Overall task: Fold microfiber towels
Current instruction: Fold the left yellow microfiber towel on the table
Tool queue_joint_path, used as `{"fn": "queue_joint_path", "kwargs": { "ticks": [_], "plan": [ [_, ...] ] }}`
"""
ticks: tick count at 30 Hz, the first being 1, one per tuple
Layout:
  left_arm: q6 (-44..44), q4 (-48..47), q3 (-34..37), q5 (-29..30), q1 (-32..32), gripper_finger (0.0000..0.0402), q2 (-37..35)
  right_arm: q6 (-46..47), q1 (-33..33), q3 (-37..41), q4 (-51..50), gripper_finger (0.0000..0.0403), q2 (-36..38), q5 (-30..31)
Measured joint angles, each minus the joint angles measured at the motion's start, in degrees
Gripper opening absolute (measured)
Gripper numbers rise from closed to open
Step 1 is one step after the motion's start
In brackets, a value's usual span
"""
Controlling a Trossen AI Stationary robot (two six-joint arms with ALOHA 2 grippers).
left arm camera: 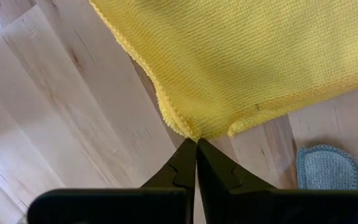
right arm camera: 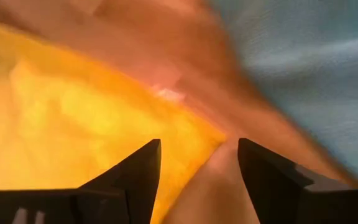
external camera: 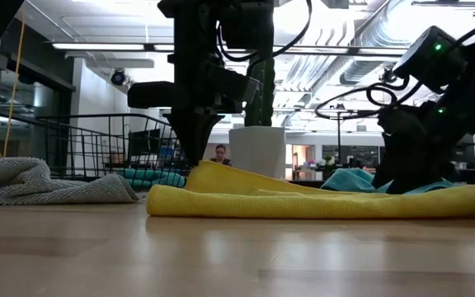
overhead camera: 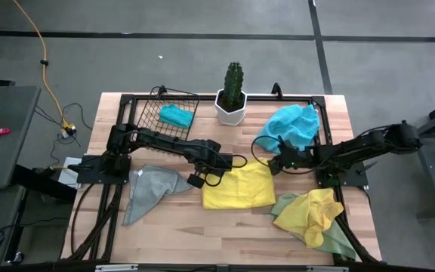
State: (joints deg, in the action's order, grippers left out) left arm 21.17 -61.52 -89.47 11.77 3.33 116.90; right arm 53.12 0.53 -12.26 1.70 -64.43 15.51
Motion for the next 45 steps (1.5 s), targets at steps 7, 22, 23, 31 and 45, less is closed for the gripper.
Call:
{"fn": "queue_joint_path", "kwargs": {
  "ticks": [7, 22, 23, 31, 45],
  "plan": [
    [0.0, 0.1, 0.0, 0.0, 0.0, 0.0, 0.0, 3.1, 2.5, -0.1, 3.0, 0.0206, -2.8, 0.6],
    [0.0, 0.1, 0.0, 0.0, 0.0, 0.0, 0.0, -7.1, 6.0, 0.0, 17.5, 0.0206, 0.9, -0.9],
    [0.0, 0.1, 0.0, 0.0, 0.0, 0.0, 0.0, -7.1, 6.0, 0.0, 15.8, 0.0206, 1.4, -0.9],
    [0.0, 0.2, 0.0, 0.0, 0.0, 0.0, 0.0, -6.5, 6.0, 0.0, 0.8, 0.0206, 2.5, 7.0],
    [-0.6, 0.2, 0.0, 0.0, 0.0, 0.0, 0.0, 0.2, 3.2, 0.0, -1.3, 0.0206, -1.9, 8.0]
  ]
}}
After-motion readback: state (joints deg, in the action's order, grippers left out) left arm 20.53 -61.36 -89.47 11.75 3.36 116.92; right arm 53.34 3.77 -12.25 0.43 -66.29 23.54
